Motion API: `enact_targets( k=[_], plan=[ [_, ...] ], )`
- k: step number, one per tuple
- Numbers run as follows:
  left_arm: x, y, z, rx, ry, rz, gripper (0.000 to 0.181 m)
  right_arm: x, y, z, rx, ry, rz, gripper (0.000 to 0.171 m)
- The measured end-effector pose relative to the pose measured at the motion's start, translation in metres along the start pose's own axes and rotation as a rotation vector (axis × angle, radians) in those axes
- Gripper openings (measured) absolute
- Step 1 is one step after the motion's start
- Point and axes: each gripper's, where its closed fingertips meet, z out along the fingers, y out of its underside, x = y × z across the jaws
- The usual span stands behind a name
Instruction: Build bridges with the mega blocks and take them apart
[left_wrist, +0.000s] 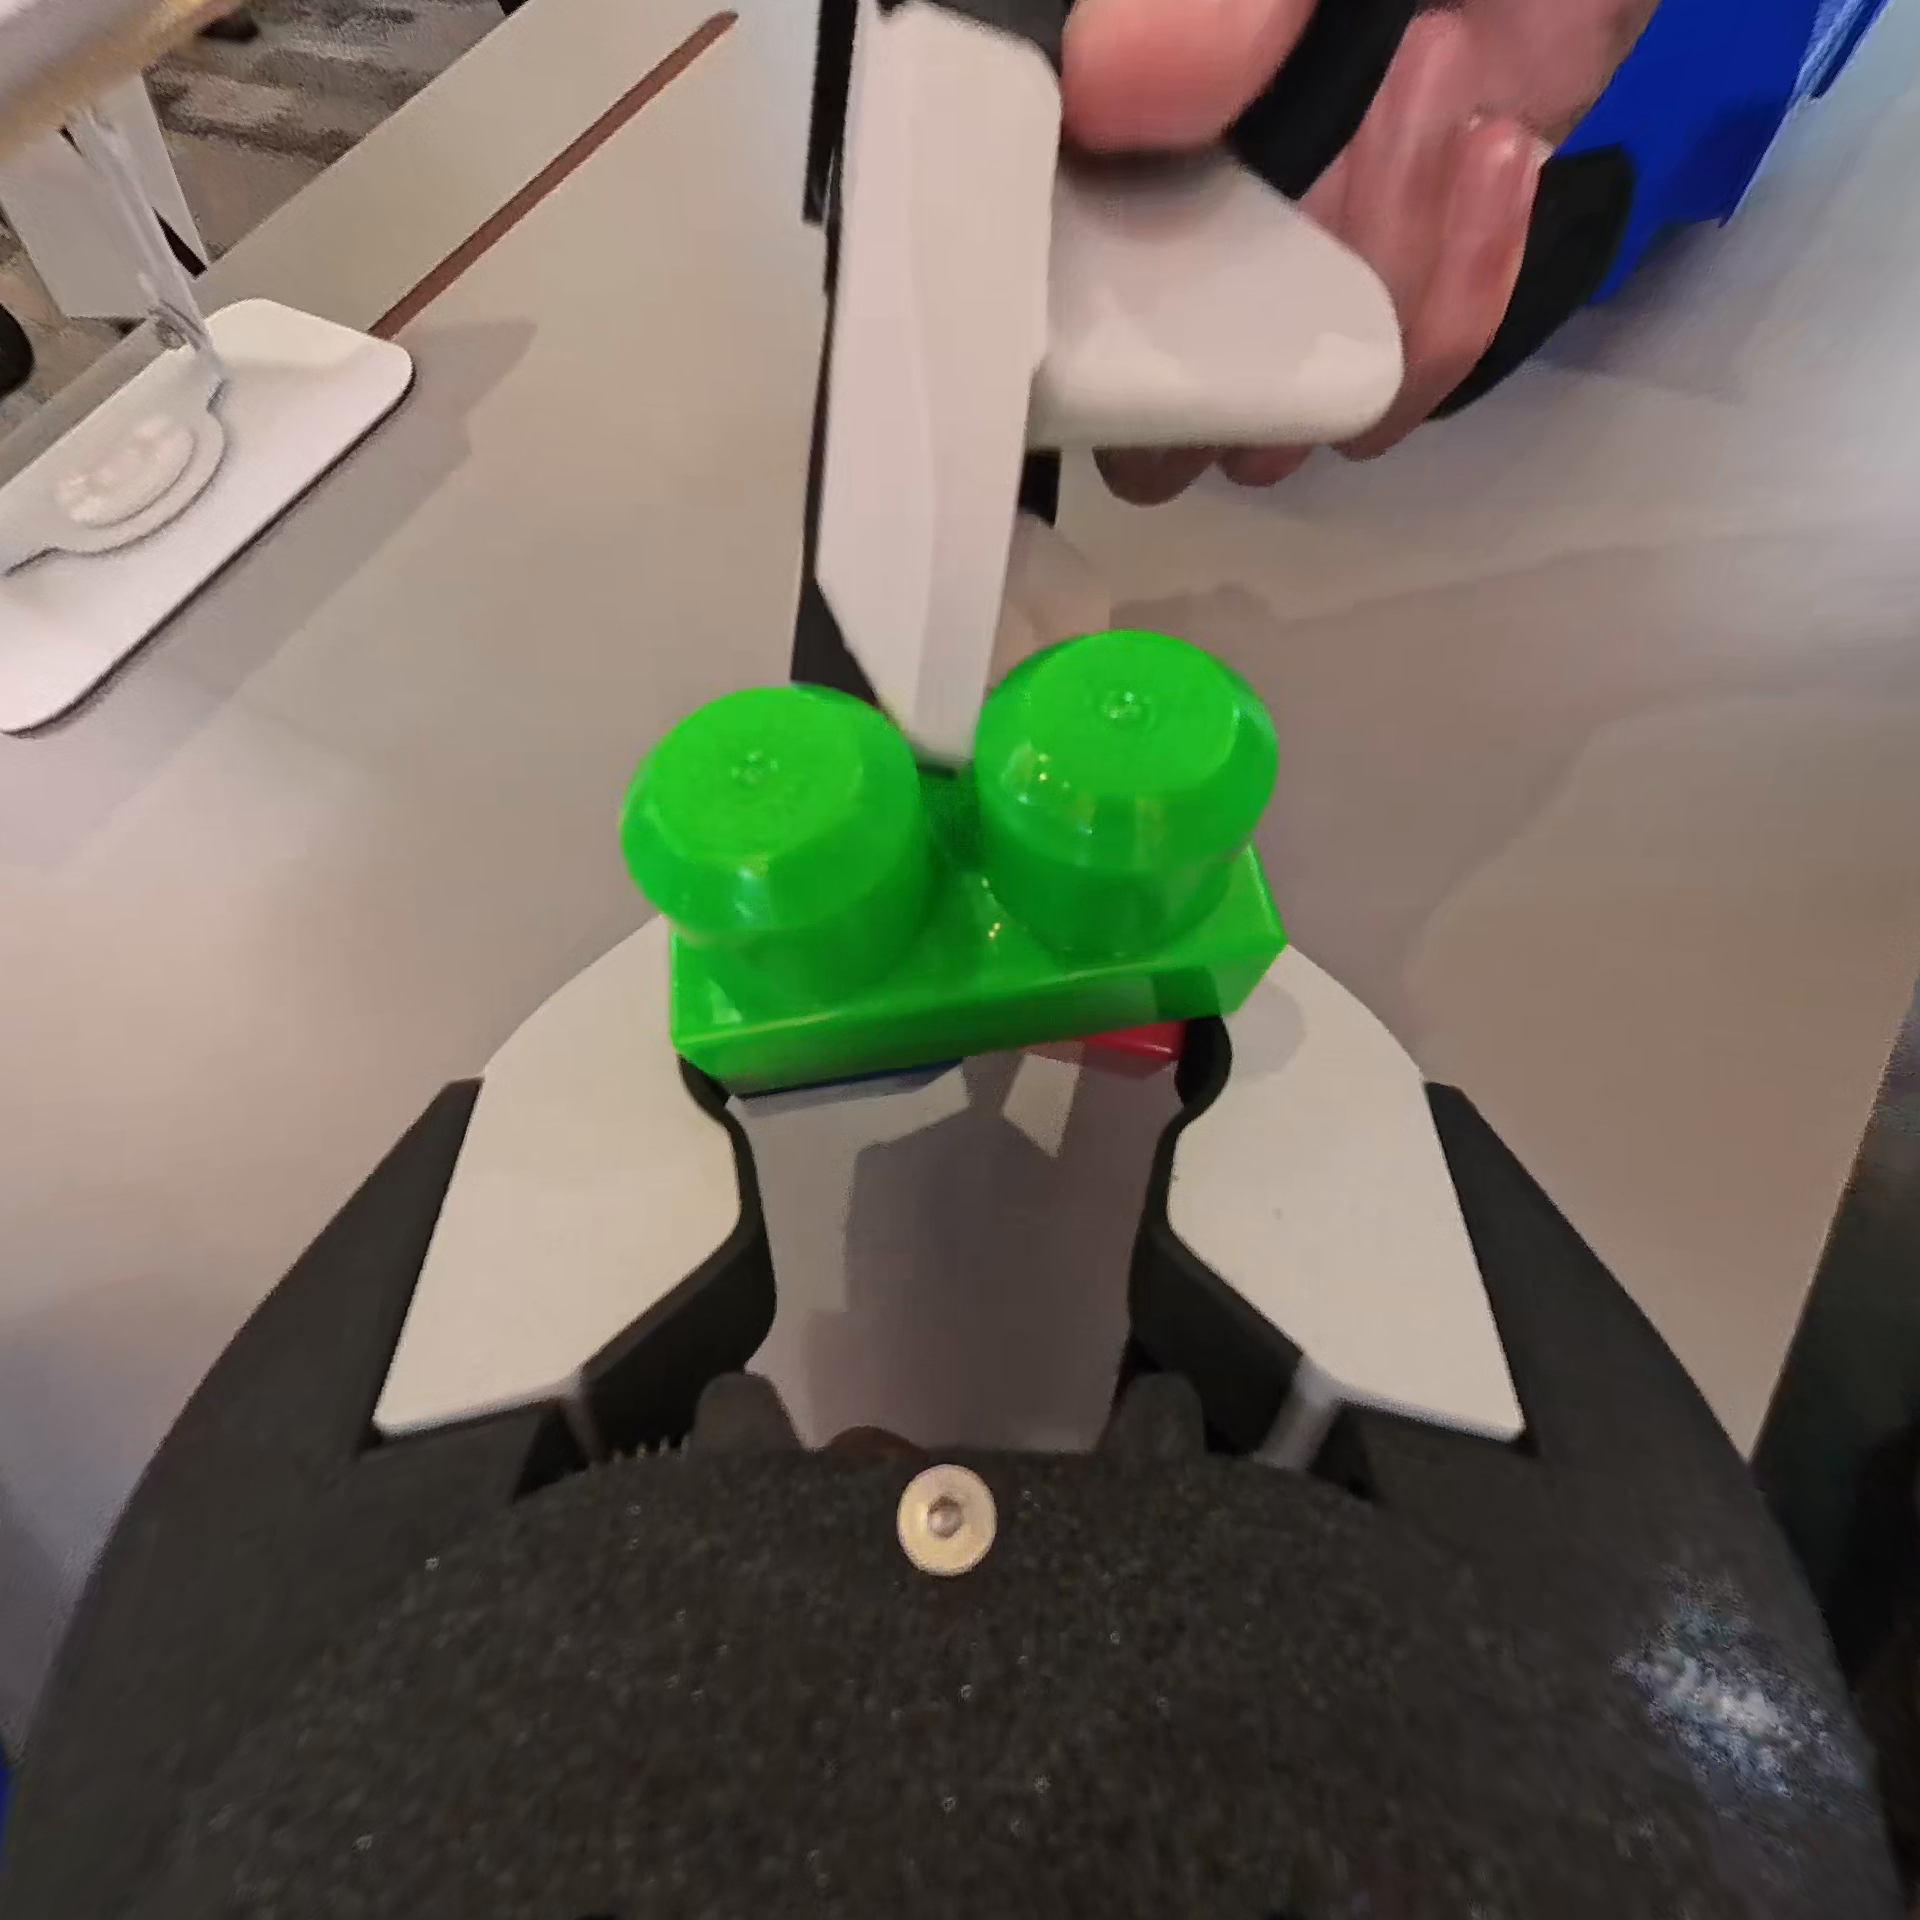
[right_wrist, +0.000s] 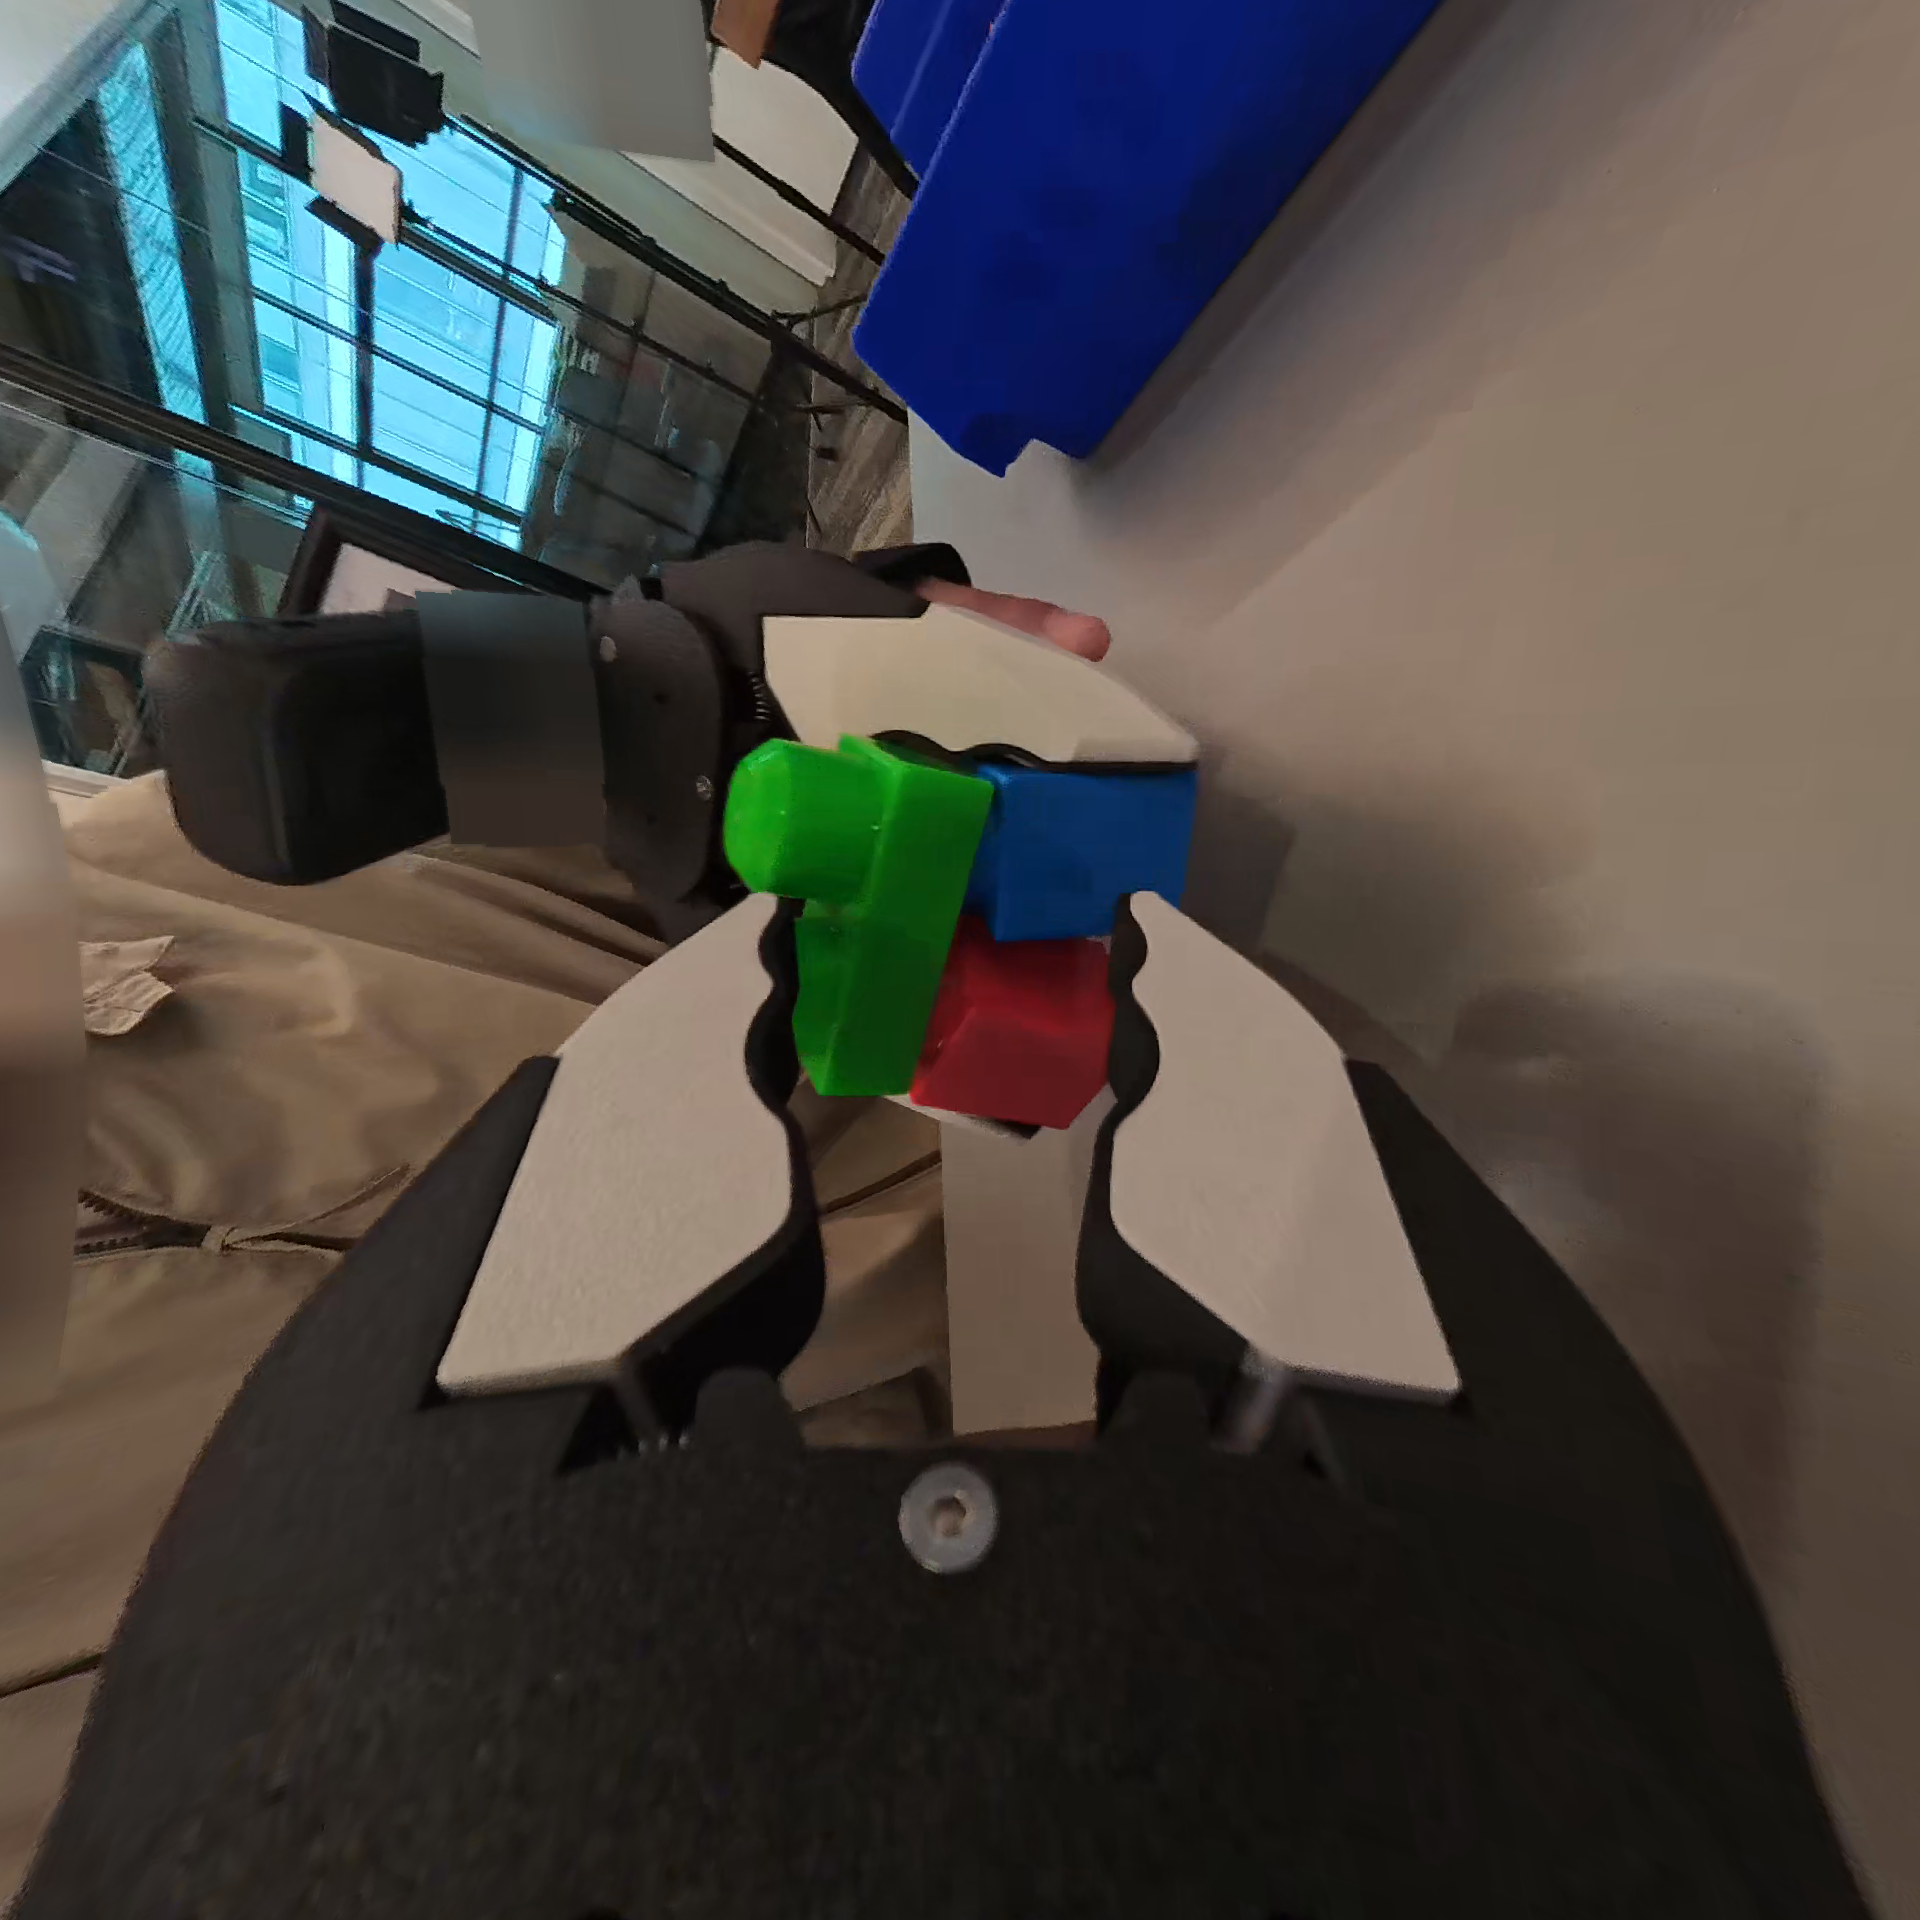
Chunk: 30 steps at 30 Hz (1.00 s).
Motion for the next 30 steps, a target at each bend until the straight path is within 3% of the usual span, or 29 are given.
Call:
enact_targets(
  k=[11, 22, 24, 26, 30],
  plan=[
    [-0.002, -0.005, 0.003, -0.027, -0.016, 0.059, 0.084, 0.002, 0.012, 0.005, 0.061, -0.094, 0.11, 0.082],
    [0.012, 0.009, 0.007, -0.091, 0.109, 0.031, 0.084, -0.002, 0.022, 0.012, 0.133, -0.305, 0.318, 0.061],
    [0.01, 0.01, 0.006, -0.098, 0.107, 0.028, 0.084, -0.002, 0.019, 0.012, 0.152, -0.314, 0.332, 0.058],
    [0.007, 0.011, 0.005, -0.108, 0.079, 0.062, 0.084, 0.0, 0.016, 0.01, 0.171, -0.328, 0.34, 0.043],
    [0.003, 0.014, 0.009, -0.112, 0.052, 0.073, 0.084, 0.003, 0.015, 0.01, 0.179, -0.298, 0.321, 0.038]
  ],
)
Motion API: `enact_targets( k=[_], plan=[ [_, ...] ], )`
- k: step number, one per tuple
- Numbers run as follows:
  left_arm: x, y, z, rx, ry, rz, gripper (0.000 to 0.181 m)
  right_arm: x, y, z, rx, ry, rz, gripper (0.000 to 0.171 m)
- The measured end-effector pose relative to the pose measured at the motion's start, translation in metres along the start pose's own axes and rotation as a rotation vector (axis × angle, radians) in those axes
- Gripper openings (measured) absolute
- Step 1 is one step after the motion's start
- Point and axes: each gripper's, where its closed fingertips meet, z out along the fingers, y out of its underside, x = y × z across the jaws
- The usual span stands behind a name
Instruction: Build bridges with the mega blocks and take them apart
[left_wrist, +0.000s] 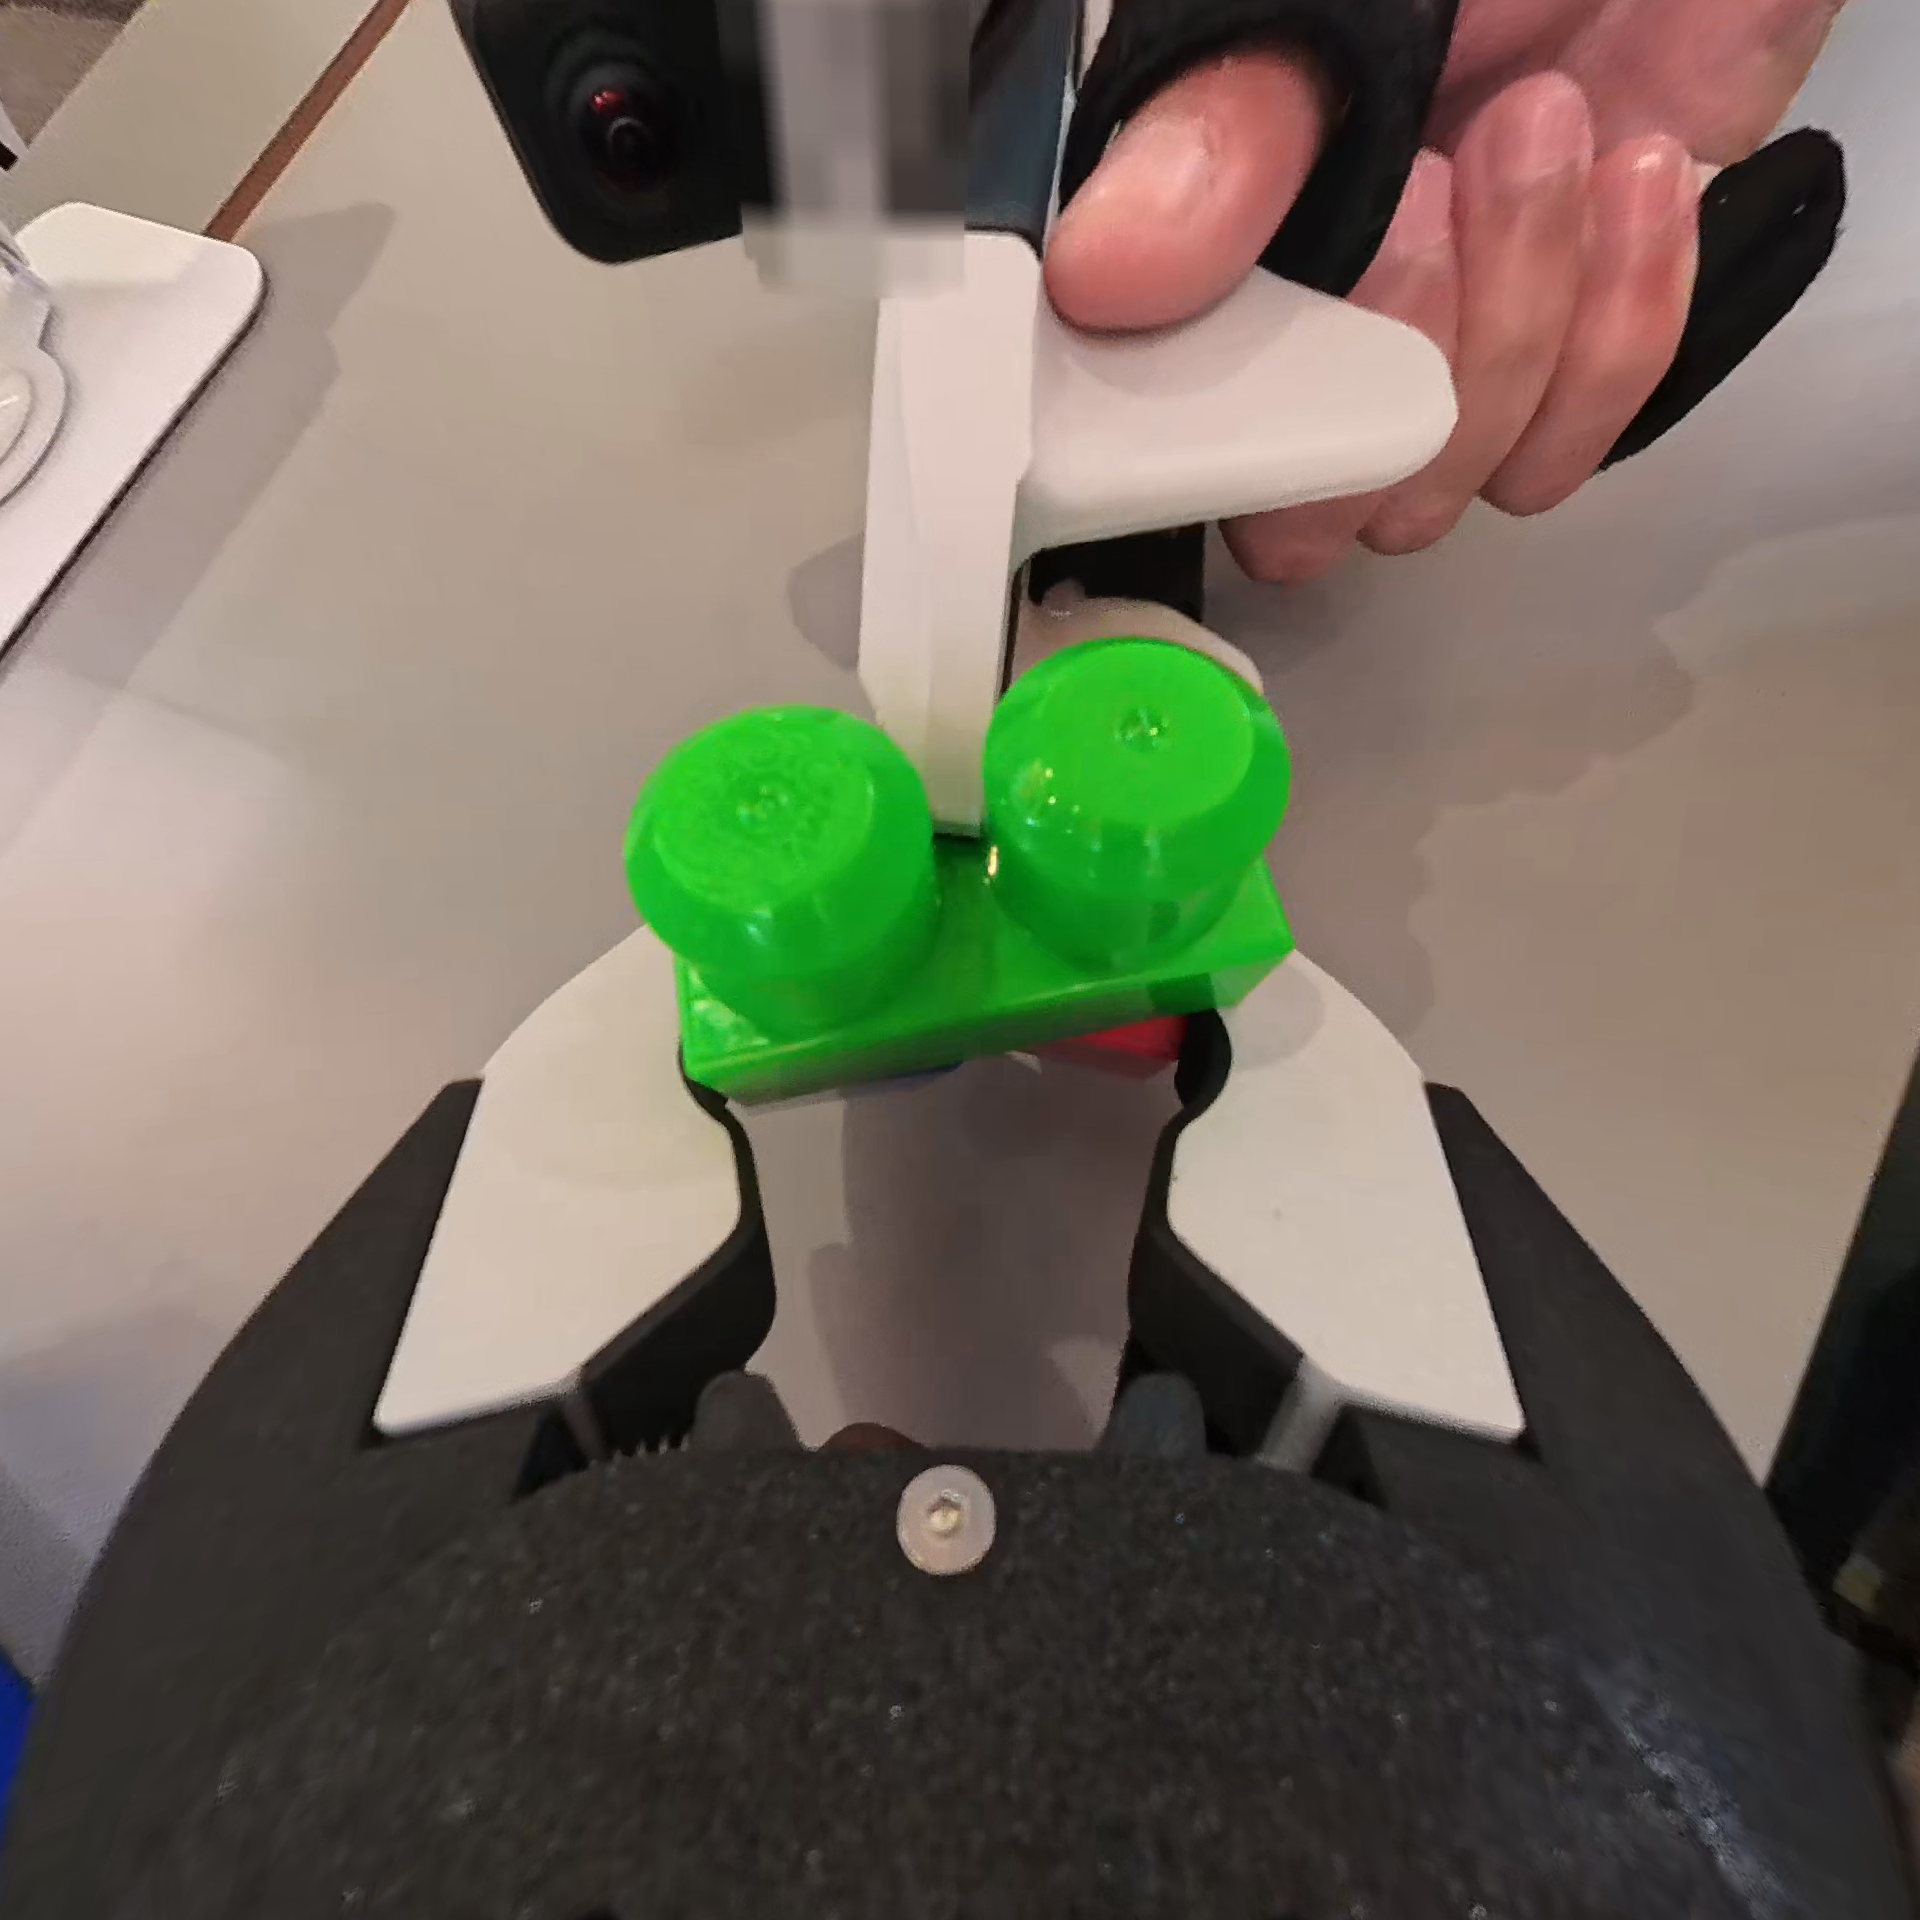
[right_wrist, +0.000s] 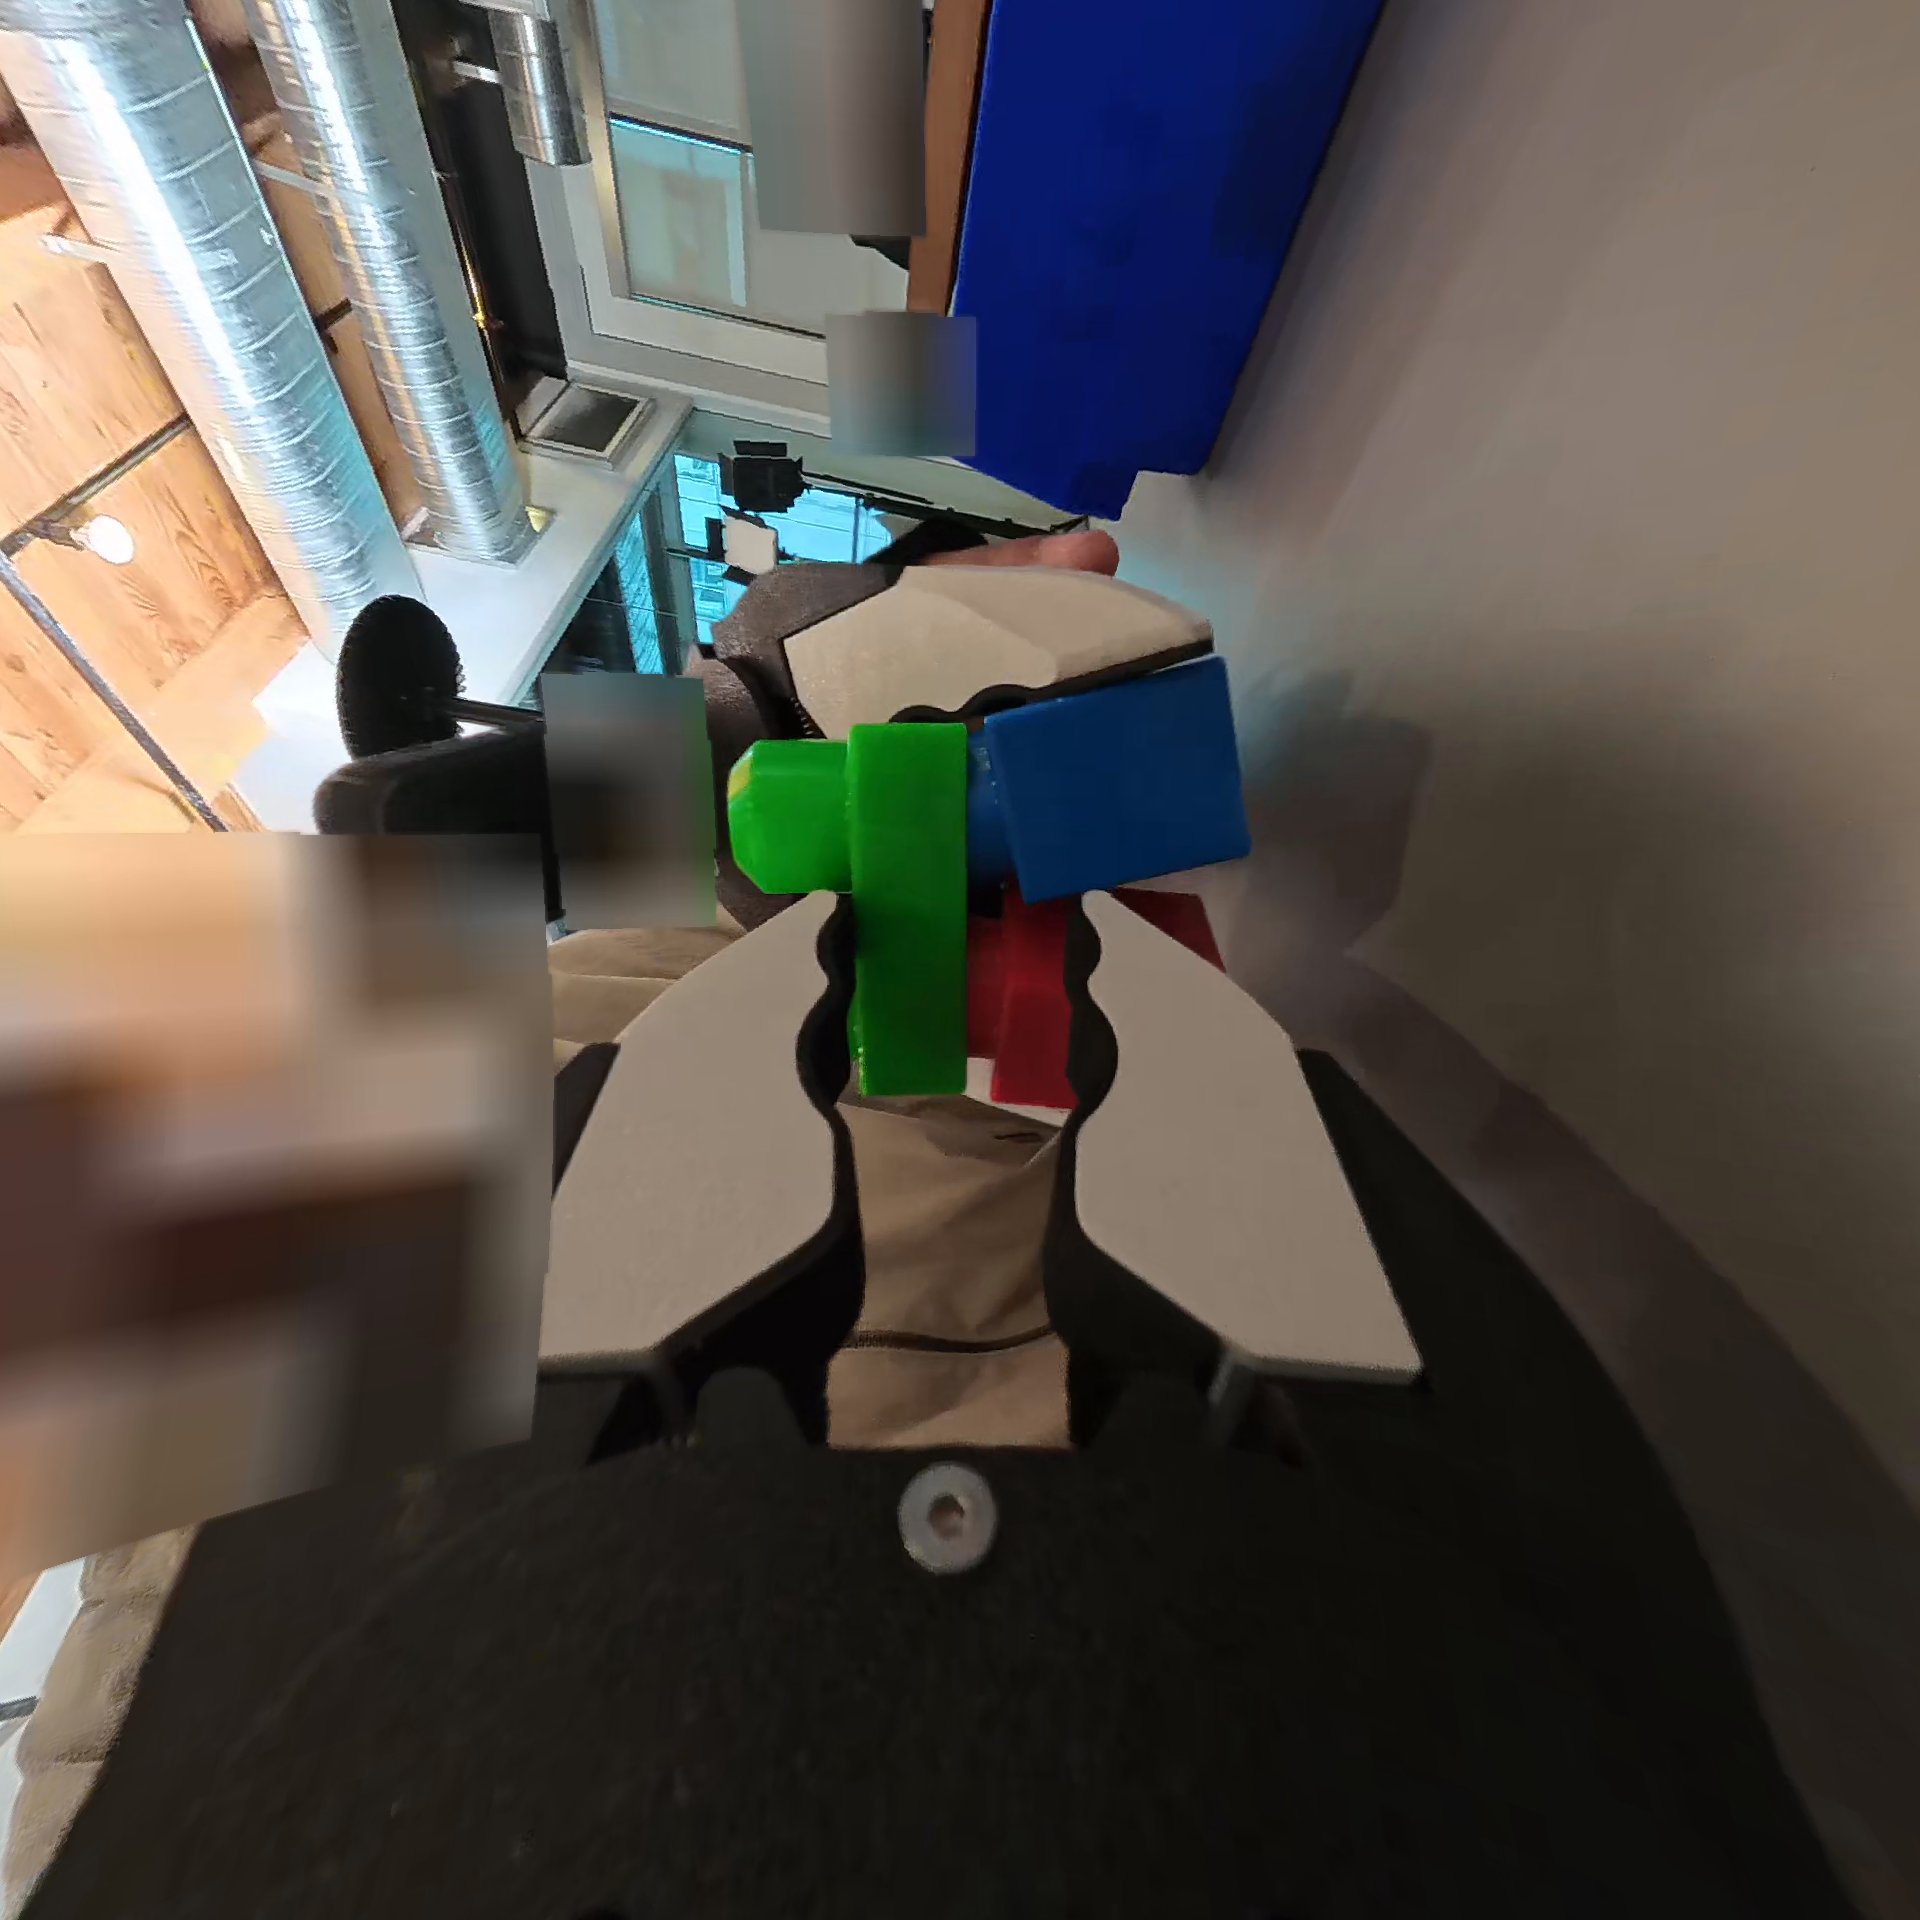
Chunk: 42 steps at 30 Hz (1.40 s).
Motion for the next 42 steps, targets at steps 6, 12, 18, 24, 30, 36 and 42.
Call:
enact_targets(
  k=[6, 12, 18, 24, 30, 36, 42],
  plan=[
    [-0.002, -0.002, -0.002, 0.074, -0.031, 0.009, 0.084, -0.005, 0.0, 0.001, 0.006, 0.007, -0.008, 0.034],
    [-0.001, 0.003, -0.003, 0.077, 0.015, -0.029, 0.084, -0.009, -0.005, -0.005, 0.019, 0.07, -0.04, 0.057],
    [-0.004, -0.002, -0.013, 0.117, 0.086, -0.108, 0.084, -0.005, 0.0, -0.016, -0.007, 0.224, -0.14, 0.059],
    [-0.004, -0.015, -0.035, 0.202, 0.221, -0.199, 0.084, -0.008, 0.011, -0.019, 0.003, 0.337, -0.415, 0.05],
    [-0.001, -0.022, -0.047, 0.21, 0.312, -0.22, 0.084, -0.026, 0.007, -0.02, 0.111, 0.427, -0.85, 0.021],
    [0.005, -0.023, -0.047, 0.212, 0.338, -0.219, 0.084, -0.025, 0.018, -0.009, 0.115, 0.506, -1.051, 0.0],
    [0.012, -0.029, -0.046, 0.221, 0.354, -0.212, 0.084, -0.02, 0.018, -0.003, 0.092, 0.529, -1.067, 0.0]
  ],
)
